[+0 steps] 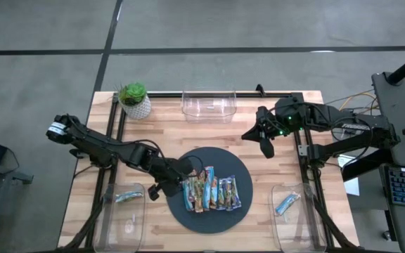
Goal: Pick and place Granola Bars by type
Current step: Put the red granola bar into the bottom left transparent bin
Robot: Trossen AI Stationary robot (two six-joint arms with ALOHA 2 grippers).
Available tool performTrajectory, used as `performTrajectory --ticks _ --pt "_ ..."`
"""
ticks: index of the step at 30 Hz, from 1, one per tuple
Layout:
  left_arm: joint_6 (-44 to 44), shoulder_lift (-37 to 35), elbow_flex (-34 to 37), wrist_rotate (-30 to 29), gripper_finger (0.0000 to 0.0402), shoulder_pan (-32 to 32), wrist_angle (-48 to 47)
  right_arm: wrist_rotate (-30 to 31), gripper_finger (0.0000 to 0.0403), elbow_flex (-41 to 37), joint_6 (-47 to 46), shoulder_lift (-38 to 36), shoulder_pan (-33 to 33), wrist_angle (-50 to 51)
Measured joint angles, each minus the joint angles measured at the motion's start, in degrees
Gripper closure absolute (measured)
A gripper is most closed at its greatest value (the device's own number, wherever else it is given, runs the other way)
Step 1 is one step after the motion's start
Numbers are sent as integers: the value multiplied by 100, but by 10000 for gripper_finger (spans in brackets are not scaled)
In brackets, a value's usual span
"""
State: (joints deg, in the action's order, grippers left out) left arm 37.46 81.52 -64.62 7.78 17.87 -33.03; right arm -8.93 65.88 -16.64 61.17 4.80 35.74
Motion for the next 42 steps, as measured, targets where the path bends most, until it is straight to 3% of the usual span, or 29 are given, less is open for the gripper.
performTrajectory --ticks 8,20,33,42 --pt "-91 0 2 2 401 21 -8 0 394 -119 -84 0 0 -5" --pt "-947 0 -31 2 398 24 48 -2 394 -154 -140 0 0 -76" --pt "-1206 0 -33 -55 288 26 50 -3 394 -154 -289 0 -2 -83" --pt "-1110 0 -26 -46 270 88 45 -4 394 -154 -291 0 -2 -85"
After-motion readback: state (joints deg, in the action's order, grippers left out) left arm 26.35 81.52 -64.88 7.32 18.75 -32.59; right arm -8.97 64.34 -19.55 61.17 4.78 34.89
